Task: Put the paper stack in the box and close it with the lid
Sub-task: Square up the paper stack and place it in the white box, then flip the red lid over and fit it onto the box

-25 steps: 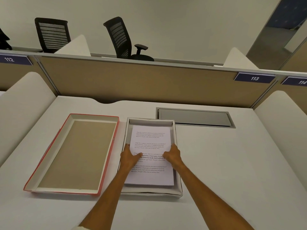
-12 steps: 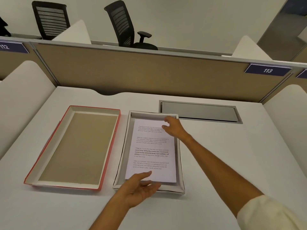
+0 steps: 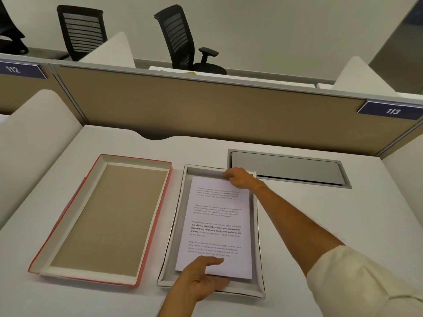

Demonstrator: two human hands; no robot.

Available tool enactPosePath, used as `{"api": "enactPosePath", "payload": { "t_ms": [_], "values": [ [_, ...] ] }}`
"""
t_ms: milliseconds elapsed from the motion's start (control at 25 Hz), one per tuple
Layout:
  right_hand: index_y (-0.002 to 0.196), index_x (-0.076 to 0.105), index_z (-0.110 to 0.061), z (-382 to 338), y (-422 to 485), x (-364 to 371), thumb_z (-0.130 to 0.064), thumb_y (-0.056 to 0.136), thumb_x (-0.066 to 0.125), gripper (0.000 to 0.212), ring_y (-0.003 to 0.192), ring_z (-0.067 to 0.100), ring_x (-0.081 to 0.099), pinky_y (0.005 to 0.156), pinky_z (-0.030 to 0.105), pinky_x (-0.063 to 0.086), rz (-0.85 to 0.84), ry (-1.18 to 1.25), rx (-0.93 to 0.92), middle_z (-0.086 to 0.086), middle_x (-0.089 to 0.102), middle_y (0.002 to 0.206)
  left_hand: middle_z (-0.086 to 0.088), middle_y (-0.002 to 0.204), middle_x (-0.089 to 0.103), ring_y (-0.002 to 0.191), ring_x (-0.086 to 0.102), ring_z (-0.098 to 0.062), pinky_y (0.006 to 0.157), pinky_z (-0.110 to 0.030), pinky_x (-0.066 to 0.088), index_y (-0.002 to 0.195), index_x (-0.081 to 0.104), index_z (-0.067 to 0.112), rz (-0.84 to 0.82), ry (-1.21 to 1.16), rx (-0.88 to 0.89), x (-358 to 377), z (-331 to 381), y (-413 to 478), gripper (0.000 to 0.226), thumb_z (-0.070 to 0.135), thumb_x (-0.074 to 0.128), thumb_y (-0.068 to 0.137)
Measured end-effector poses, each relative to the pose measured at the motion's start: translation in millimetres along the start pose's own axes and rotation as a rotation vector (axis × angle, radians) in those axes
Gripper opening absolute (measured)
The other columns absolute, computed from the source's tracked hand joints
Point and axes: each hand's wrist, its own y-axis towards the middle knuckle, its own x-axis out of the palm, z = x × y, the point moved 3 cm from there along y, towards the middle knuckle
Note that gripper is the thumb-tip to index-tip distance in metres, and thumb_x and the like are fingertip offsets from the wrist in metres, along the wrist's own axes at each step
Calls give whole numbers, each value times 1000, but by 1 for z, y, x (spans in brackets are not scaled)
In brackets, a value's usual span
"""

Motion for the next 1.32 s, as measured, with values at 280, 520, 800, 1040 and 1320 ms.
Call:
{"api": "enactPosePath", "payload": {
  "t_ms": [280, 520, 800, 1040, 1320],
  "values": [
    [126, 62, -7, 10, 7, 11, 0, 96, 39, 39, 124, 28, 54, 109, 38, 42, 2, 83, -16, 11, 59, 135, -29, 106, 66, 109, 58, -54, 101, -66, 41, 101, 59, 6, 28, 57, -6, -11, 5, 14, 42, -27, 59, 74],
    [127, 61, -7, 9, 8, 11, 4, 94, 40, 41, 125, 28, 54, 109, 36, 41, -2, 80, -24, 12, 59, 136, -34, 81, 72, 99, 61, -54, 95, -67, 46, 103, 57, 8, 20, 79, 8, -20, 7, 25, 47, -27, 62, 72],
    [128, 60, -5, 5, 2, 9, 5, 94, 41, 40, 124, 29, 54, 107, 34, 41, -11, 33, -63, 13, 59, 135, -39, 113, 64, 108, 59, -57, 95, -64, 48, 116, 56, 5, -37, 100, -25, -23, 6, 20, 55, -26, 63, 71],
    [137, 50, -9, -4, -5, -6, 11, 93, 38, 50, 134, 24, 46, 112, 30, 35, 15, 73, -119, 9, 50, 144, -38, 122, 60, 113, 59, -53, 96, -60, 49, 127, 46, -3, -227, 290, 70, -47, 31, -25, 71, -21, 75, 65],
    [134, 51, -9, -80, -42, 36, -2, 91, 57, 44, 123, 20, 56, 106, 31, 45, 164, 801, -95, 9, 57, 136, -12, 107, 74, 101, 71, -29, 89, -38, 57, 106, 64, 8, 357, 675, 1111, -109, 165, -73, 31, -3, 73, 79]
  ]
}}
